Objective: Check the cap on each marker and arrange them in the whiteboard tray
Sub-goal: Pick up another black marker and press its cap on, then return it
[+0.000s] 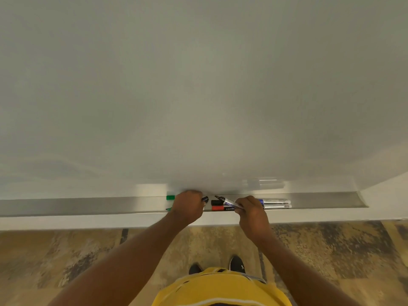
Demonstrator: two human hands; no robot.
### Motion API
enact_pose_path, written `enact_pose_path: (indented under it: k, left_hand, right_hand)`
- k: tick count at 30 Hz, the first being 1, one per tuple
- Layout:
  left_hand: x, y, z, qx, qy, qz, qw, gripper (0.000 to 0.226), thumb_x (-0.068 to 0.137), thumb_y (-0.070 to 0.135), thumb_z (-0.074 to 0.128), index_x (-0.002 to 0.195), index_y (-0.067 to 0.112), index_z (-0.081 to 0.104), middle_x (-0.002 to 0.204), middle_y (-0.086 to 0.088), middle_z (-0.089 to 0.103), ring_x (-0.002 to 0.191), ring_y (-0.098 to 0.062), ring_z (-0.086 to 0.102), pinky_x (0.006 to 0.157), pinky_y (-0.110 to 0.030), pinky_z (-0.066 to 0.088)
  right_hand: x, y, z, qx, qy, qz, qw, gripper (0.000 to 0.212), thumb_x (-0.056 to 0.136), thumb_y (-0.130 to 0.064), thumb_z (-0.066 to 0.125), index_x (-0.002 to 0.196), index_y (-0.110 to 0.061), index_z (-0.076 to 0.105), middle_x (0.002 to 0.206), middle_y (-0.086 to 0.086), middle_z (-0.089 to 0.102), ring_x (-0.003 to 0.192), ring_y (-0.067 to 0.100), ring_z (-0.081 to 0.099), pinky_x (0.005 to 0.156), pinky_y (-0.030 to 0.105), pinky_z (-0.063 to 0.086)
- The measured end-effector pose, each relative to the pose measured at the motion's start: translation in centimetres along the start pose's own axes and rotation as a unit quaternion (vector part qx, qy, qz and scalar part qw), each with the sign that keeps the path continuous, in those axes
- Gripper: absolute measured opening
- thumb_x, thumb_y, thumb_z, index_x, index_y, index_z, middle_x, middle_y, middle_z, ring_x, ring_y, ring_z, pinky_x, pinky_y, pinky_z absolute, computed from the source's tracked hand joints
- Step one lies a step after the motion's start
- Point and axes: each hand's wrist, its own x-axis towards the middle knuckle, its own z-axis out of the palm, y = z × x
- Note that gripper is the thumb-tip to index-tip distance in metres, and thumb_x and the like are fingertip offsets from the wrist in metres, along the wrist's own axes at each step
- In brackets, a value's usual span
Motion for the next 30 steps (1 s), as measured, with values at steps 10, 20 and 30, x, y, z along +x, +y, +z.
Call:
enact_pose_path:
  k: [10,20,30]
  left_hand:
    - [-4.7,3.8,-2.3,-0.383,0.098,-0.150,0.906,0.009,0.078,0.020,0.075,0.079,0.015,0.068,0.069,0.003,0.067,0.061,-0.009,0.059,0.059,-0.018,0.045]
    - [-6.1,4.4,-5.2,-0.583,0.088,-0.150,0.794,0.017,0.086,0.007,0.068,0.097,0.019,0.073,0.089,-0.002,0.077,0.084,-0.020,0.071,0.072,-0.032,0.057]
    - [-6.7,4.2,-7.7,-0.728,0.154,-0.220,0.631,0.016,0.089,0.003,0.063,0.103,0.003,0.070,0.092,-0.013,0.072,0.081,-0.019,0.068,0.079,-0.029,0.058]
  right_hand:
    - [0.1,-6.5,-2.0,0.299,-0.082,0.042,0.950,0.014,0.096,-0.017,0.052,0.106,-0.025,0.060,0.095,-0.016,0.064,0.090,-0.005,0.059,0.071,0.002,0.042]
    - [0.4,-8.0,-4.4,0.329,-0.093,-0.035,0.939,0.019,0.096,-0.014,0.053,0.111,-0.025,0.060,0.100,-0.004,0.070,0.094,0.013,0.065,0.081,0.024,0.053]
    - [0.6,-4.8,-8.8,0.137,0.006,-0.168,0.976,0.030,0.092,-0.012,0.059,0.119,-0.021,0.065,0.089,-0.004,0.062,0.081,0.006,0.056,0.069,0.010,0.040]
